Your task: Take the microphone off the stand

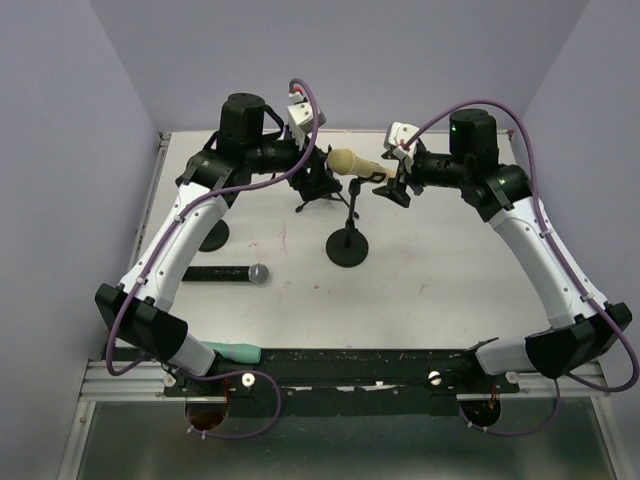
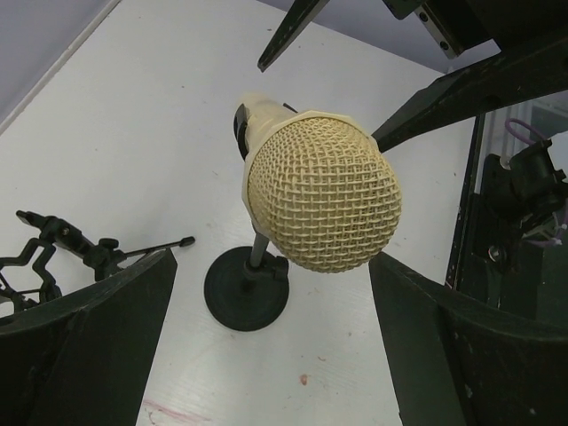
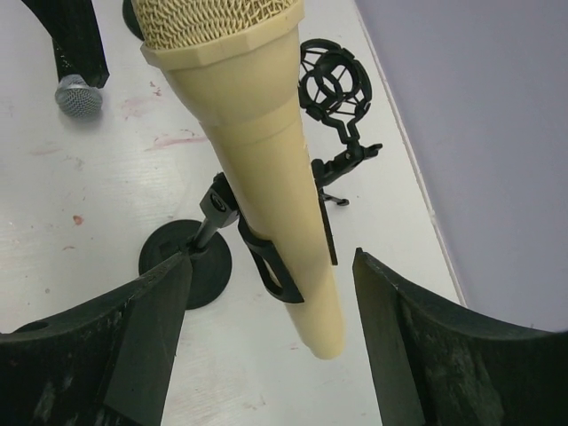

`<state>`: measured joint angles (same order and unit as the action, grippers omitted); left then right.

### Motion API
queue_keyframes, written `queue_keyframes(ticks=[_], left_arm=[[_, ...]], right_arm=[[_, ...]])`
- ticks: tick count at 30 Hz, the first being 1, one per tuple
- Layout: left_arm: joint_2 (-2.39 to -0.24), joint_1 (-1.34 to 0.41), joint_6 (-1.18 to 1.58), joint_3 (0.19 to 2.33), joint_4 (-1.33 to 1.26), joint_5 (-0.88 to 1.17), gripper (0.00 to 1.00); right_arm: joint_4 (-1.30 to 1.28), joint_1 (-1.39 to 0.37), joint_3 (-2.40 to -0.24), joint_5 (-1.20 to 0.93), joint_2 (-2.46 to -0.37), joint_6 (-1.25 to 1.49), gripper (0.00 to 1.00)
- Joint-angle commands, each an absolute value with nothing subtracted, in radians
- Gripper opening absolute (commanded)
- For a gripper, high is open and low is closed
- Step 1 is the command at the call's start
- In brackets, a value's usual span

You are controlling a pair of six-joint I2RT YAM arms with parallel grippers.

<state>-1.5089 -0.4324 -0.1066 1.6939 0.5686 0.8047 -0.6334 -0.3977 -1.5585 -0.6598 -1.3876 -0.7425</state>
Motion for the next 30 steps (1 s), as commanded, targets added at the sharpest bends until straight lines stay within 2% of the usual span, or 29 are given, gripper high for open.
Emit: queue_keyframes(ticks=[1,4,7,13,16,18,22,28,30], left_arm=[[-1.486,-0.440,-0.100,1.696,0.566,0.799,0.99],[-1.494,-0.439,-0.005,1.715,0.563,0.747,0.99],[-1.512,-0.436,0.138,1.756,0.538,0.827,0.99],[-1.506,-0.463,0.097,1.763,0.537,0.799,0.98],[-1.500,-0.463,0.087,1.738,0.526,0.763,0.92],[-1.493,-0.465,0.071,1.729,0.519,0.740,0.89],[-1.479,-0.465,0.026,1.724,0.497,0.696,0.88],[-1.425,-0.465,0.011,1.648,0.376,0.680,0.91],[-1.422,-0.465,0.012,1.635,0.364,0.693,0.92]], right_arm=[[-0.647,-0.400,-1.569,-0.683,-1.417,-0.765,0.81],[-0.646,-0.400,-1.583,-0.640,-1.457,-0.775,0.81],[-0.650,-0.400,-1.574,-0.644,-1.483,-0.836,0.82],[-0.646,-0.400,-1.603,-0.718,-1.534,-0.801,0.82],[-0.649,-0.400,-1.609,-0.727,-1.543,-0.764,0.76],[-0.643,-0.402,-1.595,-0.726,-1.536,-0.732,0.69],[-0.621,-0.399,-1.559,-0.696,-1.506,-0.629,0.56],[-0.559,-0.403,-1.473,-0.657,-1.442,-0.411,0.48],[-0.537,-0.406,-1.442,-0.661,-1.419,-0.393,0.49]])
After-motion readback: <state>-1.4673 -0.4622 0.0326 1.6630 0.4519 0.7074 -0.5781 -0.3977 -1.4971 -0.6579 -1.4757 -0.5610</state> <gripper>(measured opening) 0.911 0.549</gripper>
